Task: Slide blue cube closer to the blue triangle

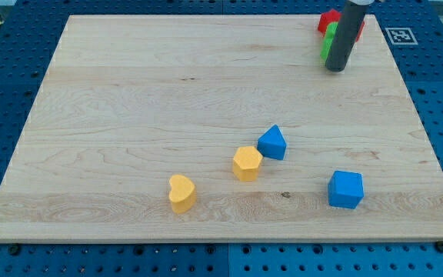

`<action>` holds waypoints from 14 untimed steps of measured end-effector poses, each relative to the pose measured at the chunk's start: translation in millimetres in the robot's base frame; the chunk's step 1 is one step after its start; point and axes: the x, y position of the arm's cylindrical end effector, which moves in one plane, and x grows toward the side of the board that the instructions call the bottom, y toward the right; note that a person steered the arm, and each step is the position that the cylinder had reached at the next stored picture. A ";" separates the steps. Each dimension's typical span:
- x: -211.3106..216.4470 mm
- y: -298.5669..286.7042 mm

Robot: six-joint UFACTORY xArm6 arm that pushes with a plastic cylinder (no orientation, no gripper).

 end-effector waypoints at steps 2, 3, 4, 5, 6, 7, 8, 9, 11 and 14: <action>-2.4 5.9; 30.9 -7.1; 83.3 -1.3; 106.0 0.7; 106.0 0.7; 122.7 0.7; 162.8 5.2; 210.6 25.3; 279.3 -3.2; 237.6 -22.9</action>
